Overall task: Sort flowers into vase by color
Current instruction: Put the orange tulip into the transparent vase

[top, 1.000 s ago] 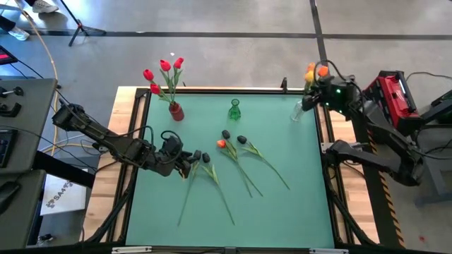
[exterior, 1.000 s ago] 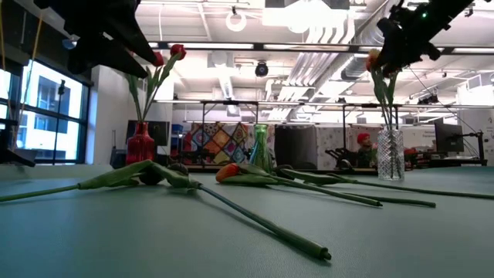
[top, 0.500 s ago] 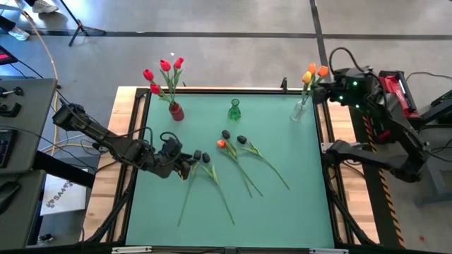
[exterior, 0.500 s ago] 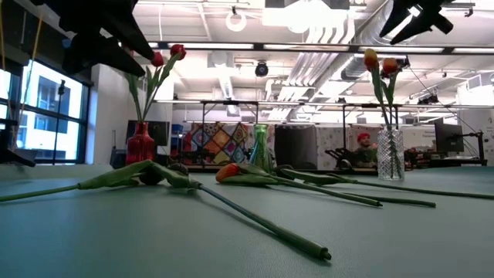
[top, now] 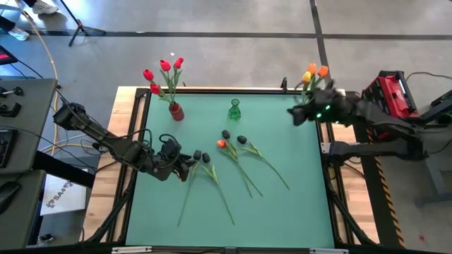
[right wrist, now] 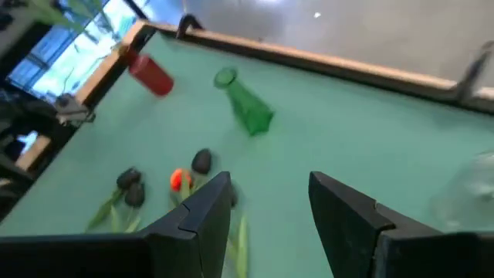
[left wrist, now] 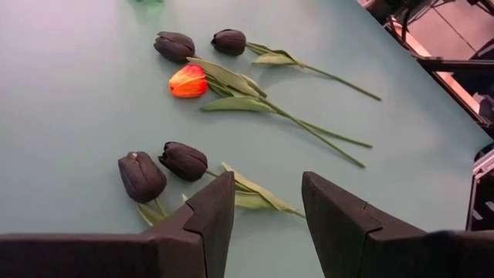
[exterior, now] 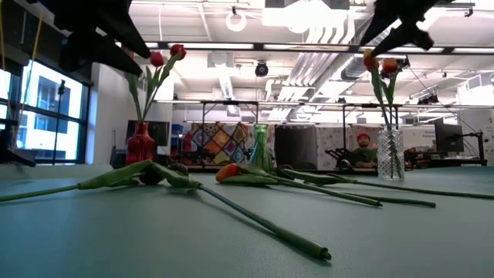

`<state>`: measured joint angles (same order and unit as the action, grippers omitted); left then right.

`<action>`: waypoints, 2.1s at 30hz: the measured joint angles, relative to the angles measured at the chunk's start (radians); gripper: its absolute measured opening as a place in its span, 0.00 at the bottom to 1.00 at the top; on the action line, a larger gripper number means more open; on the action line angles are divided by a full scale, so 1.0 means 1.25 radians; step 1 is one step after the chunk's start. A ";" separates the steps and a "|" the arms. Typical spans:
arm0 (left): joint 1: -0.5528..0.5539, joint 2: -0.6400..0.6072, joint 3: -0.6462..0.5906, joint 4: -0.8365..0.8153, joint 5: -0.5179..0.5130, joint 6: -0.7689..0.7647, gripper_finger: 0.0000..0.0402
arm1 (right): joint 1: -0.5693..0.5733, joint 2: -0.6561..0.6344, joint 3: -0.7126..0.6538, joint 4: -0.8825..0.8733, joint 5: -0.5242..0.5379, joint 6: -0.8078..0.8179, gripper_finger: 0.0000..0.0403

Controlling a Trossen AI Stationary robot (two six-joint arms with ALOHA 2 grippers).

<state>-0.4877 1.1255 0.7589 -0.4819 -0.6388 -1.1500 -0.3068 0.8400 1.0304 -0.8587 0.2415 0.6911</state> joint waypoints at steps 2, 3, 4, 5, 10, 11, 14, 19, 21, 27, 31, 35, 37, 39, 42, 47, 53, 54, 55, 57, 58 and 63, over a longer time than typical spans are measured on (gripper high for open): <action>0.000 0.000 0.000 -0.003 0.002 0.001 0.35 | 0.053 0.023 -0.030 0.036 0.023 0.027 0.41; 0.000 0.000 0.000 -0.004 0.006 0.001 0.35 | 0.076 0.036 -0.043 0.050 0.034 0.038 0.41; 0.000 0.000 0.000 -0.006 0.012 0.001 0.35 | 0.099 0.050 -0.052 0.062 0.044 0.048 0.41; 0.000 0.000 0.000 -0.008 0.018 0.001 0.35 | 0.118 0.064 -0.055 0.066 0.057 0.058 0.41; -0.003 0.000 0.000 -0.013 0.038 0.008 0.35 | 0.189 0.125 -0.055 0.093 0.095 0.096 0.41; -0.005 0.000 0.000 -0.015 0.040 0.012 0.35 | 0.201 0.138 -0.055 0.105 0.094 0.102 0.41; -0.009 0.000 0.000 -0.019 0.041 0.015 0.35 | 0.238 0.199 -0.055 0.154 0.078 0.118 0.41; -0.009 0.000 0.000 -0.030 0.049 0.029 0.35 | 0.293 0.365 -0.055 0.359 0.032 0.117 0.41; -0.008 0.000 0.000 -0.030 0.060 0.030 0.35 | 0.301 0.437 -0.055 0.449 0.006 0.117 0.41; -0.011 0.000 0.000 -0.030 0.102 0.029 0.35 | 0.291 0.635 0.014 0.517 -0.068 0.093 0.41; -0.020 0.000 0.000 -0.030 0.105 0.029 0.35 | 0.275 0.753 0.119 0.482 -0.111 0.020 0.41; -0.033 0.000 0.000 -0.030 0.106 0.024 0.35 | 0.256 0.857 0.225 0.412 -0.117 -0.042 0.41; -0.043 0.000 0.000 -0.030 0.106 0.019 0.35 | 0.249 0.902 0.270 0.369 -0.118 -0.067 0.39; -0.053 0.000 0.000 -0.031 0.105 0.012 0.35 | 0.242 0.939 0.310 0.334 -0.117 -0.084 0.36; -0.067 0.000 0.000 -0.039 0.100 -0.007 0.35 | 0.228 0.983 0.356 0.284 -0.111 -0.100 0.30; -0.087 0.000 0.000 -0.039 0.081 -0.027 0.35 | 0.194 1.023 0.402 0.216 -0.100 -0.109 0.25; -0.101 0.000 0.000 -0.041 0.067 -0.042 0.35 | 0.158 1.033 0.417 0.183 -0.079 -0.137 0.25; -0.103 0.000 0.000 -0.041 0.067 -0.042 0.35 | 0.153 1.033 0.417 0.170 -0.082 -0.135 0.24; -0.105 0.000 0.000 -0.041 0.066 -0.043 0.35 | 0.150 1.033 0.416 0.157 -0.090 -0.135 0.24; -0.105 0.000 0.000 -0.041 0.065 -0.044 0.35 | 0.148 1.033 0.416 0.145 -0.104 -0.135 0.24; -0.105 0.000 0.000 -0.041 0.064 -0.044 0.35 | 0.149 1.033 0.416 0.137 -0.114 -0.135 0.24; -0.105 0.000 0.000 -0.042 0.050 -0.042 0.35 | 0.173 1.033 0.416 0.115 -0.111 -0.146 0.24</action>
<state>-0.6193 1.1255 0.7589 -0.5339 -0.5757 -1.2030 -0.0910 2.1319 1.5505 -0.7149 0.1024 0.5091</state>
